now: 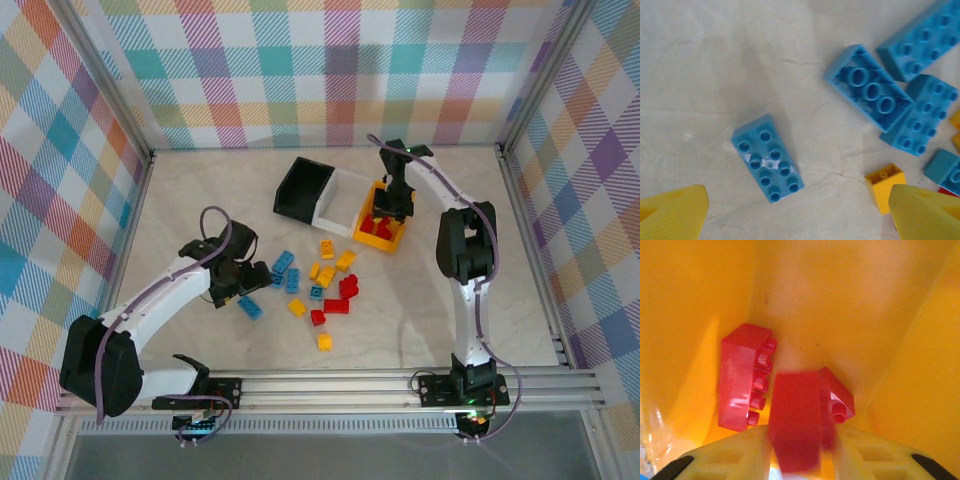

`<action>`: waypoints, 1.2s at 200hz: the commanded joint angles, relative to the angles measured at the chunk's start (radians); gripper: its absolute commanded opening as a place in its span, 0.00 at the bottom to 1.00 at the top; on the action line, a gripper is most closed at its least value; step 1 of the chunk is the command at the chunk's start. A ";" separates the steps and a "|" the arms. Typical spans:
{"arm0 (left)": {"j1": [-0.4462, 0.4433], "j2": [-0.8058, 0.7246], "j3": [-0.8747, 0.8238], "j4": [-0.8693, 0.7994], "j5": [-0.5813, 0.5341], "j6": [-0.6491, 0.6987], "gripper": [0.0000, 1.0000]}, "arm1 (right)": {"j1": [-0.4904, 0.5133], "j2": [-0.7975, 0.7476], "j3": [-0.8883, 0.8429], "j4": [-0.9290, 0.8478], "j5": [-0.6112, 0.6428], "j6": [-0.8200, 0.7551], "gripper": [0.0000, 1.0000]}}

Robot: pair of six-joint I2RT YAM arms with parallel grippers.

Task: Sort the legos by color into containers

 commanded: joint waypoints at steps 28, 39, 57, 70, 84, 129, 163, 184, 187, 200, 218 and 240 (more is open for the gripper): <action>0.051 0.036 -0.076 0.016 0.075 -0.188 0.94 | 0.003 -0.046 0.007 -0.040 -0.006 -0.014 0.50; 0.054 0.040 -0.087 0.026 0.080 -0.202 0.94 | 0.004 -0.080 -0.005 -0.036 -0.013 -0.009 0.51; 0.057 0.053 -0.104 0.041 0.077 -0.219 0.92 | 0.009 -0.159 -0.042 -0.025 -0.021 0.005 0.51; 0.057 0.071 -0.113 0.042 0.076 -0.232 0.90 | 0.015 -0.220 -0.086 -0.010 -0.030 0.019 0.51; 0.059 0.093 -0.129 0.047 0.079 -0.248 0.89 | 0.025 -0.285 -0.137 0.009 -0.048 0.031 0.51; 0.060 0.137 -0.173 0.107 0.079 -0.275 0.86 | 0.070 -0.429 -0.275 0.050 -0.100 0.059 0.52; 0.060 0.203 -0.151 0.151 0.092 -0.270 0.86 | 0.112 -0.483 -0.341 0.052 -0.124 0.079 0.51; 0.060 0.242 -0.131 0.167 0.092 -0.265 0.83 | 0.130 -0.506 -0.392 0.060 -0.131 0.090 0.51; 0.060 0.249 -0.128 0.167 0.091 -0.263 0.83 | 0.133 -0.510 -0.401 0.062 -0.133 0.091 0.51; 0.060 0.274 -0.115 0.174 0.085 -0.255 0.77 | 0.138 -0.524 -0.432 0.071 -0.140 0.098 0.51; 0.061 0.310 -0.098 0.182 0.092 -0.240 0.65 | 0.142 -0.541 -0.469 0.085 -0.147 0.105 0.51; 0.061 0.336 -0.075 0.177 0.094 -0.225 0.51 | 0.144 -0.568 -0.505 0.088 -0.147 0.107 0.51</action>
